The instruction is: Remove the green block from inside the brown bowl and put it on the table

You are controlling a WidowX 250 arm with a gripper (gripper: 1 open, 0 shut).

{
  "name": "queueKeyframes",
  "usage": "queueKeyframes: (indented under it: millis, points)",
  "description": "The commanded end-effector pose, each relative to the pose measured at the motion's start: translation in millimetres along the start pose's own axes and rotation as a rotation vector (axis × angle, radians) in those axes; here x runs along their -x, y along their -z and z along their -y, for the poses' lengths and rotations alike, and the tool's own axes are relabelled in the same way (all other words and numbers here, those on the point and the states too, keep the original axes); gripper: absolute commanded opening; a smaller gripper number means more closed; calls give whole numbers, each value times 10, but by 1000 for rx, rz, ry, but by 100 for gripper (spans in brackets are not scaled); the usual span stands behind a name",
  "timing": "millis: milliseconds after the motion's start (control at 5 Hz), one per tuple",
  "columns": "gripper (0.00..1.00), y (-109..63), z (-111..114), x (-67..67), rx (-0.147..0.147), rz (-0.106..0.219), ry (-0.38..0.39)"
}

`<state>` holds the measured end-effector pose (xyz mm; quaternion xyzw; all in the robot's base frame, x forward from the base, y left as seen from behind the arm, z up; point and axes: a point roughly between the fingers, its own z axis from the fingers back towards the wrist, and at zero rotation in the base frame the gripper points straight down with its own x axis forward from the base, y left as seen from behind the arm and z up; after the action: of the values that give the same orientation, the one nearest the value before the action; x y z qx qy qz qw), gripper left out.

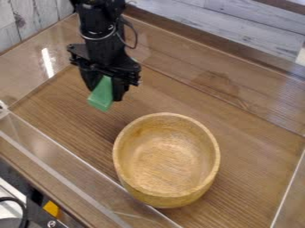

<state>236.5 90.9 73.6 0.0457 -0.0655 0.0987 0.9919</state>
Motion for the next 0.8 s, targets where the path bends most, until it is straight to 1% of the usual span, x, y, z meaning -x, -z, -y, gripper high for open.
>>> queueKeyframes:
  millis: [0, 600]
  points:
    - [0, 0, -94, -27, -23, 16, -11]
    - [0, 170, -152, 30, -51, -6, -11]
